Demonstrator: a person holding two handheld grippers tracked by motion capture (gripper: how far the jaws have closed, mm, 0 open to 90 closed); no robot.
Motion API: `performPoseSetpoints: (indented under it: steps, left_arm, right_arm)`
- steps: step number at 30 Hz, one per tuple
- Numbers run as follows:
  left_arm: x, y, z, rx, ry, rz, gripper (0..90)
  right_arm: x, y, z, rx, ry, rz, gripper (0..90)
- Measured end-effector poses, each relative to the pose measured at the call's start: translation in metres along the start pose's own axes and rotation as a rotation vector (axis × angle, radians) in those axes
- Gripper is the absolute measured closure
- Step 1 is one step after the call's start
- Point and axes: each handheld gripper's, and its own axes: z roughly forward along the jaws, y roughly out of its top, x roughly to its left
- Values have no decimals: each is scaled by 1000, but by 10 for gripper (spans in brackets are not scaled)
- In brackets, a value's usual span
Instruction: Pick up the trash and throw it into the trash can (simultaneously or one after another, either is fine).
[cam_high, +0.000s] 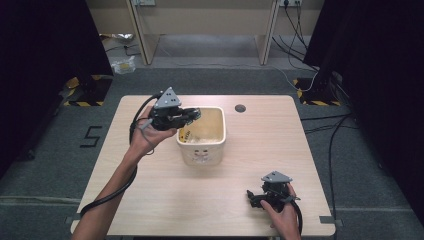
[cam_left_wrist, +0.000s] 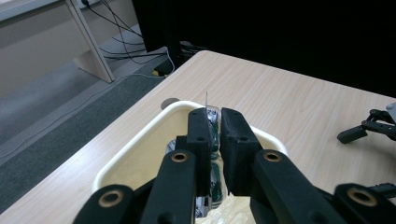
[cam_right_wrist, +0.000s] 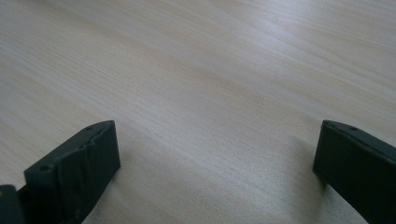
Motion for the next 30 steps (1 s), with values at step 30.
performPoseSetpoints:
  steps: [30]
  left_arm:
    - [-1,-27,64,142,-39,-61,807]
  right_arm:
    - [0,0,0,-1,-1,-1,7]
